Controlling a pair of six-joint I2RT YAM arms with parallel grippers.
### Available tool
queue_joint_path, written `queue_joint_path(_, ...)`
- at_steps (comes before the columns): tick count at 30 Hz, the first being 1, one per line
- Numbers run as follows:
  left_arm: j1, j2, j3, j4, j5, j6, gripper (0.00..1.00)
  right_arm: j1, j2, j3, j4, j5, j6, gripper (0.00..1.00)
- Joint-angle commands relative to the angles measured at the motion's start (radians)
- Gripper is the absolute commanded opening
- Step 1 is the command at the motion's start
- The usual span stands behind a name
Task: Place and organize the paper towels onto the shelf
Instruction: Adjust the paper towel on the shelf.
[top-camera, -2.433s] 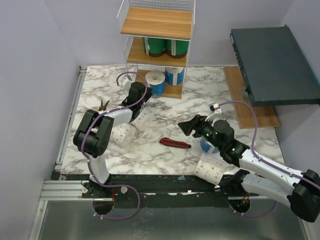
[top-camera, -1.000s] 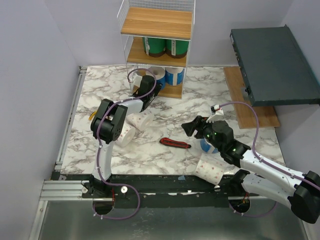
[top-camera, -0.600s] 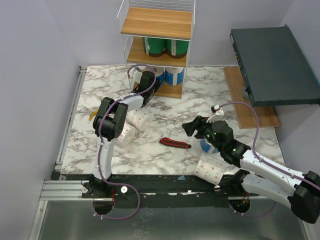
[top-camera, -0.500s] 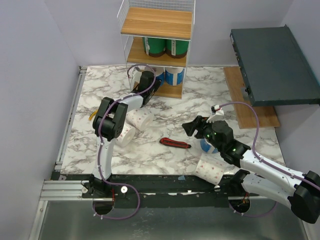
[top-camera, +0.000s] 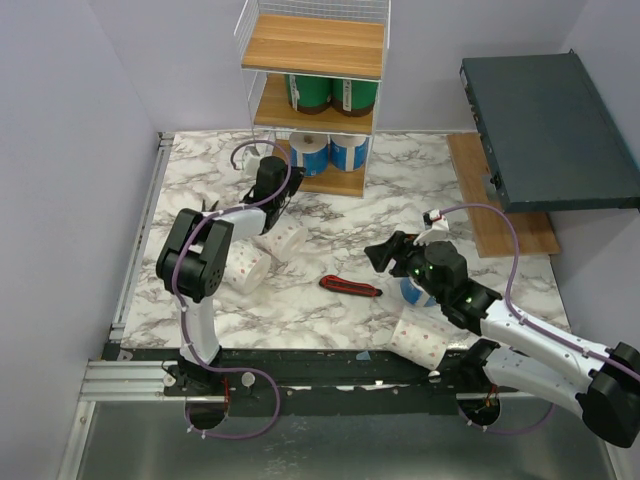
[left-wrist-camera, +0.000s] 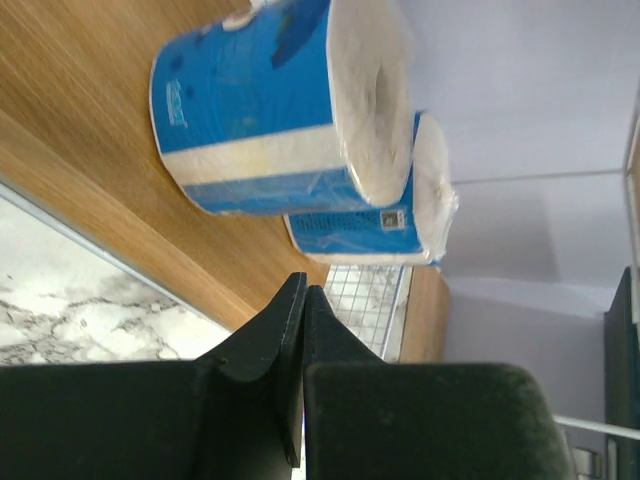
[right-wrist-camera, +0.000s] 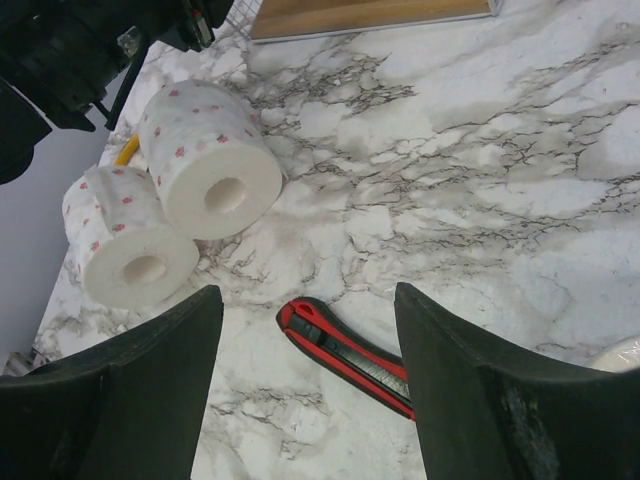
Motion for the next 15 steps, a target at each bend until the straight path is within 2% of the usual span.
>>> queue_joint_path(1,0.040,-0.020,-0.028,0.032,-0.039,-0.029,0.00,0.004,-0.019,0.000,-0.019,-0.001,-0.007,0.72)
queue_joint_path(9,0.069,0.068,0.083,-0.054,-0.072,-0.068,0.00,0.004,-0.027,0.013,-0.039,0.007,-0.011,0.73)
queue_joint_path(15,0.068,0.138,0.187,-0.104,-0.047,-0.090,0.00,0.004,-0.022,0.017,-0.047,0.017,-0.012,0.72)
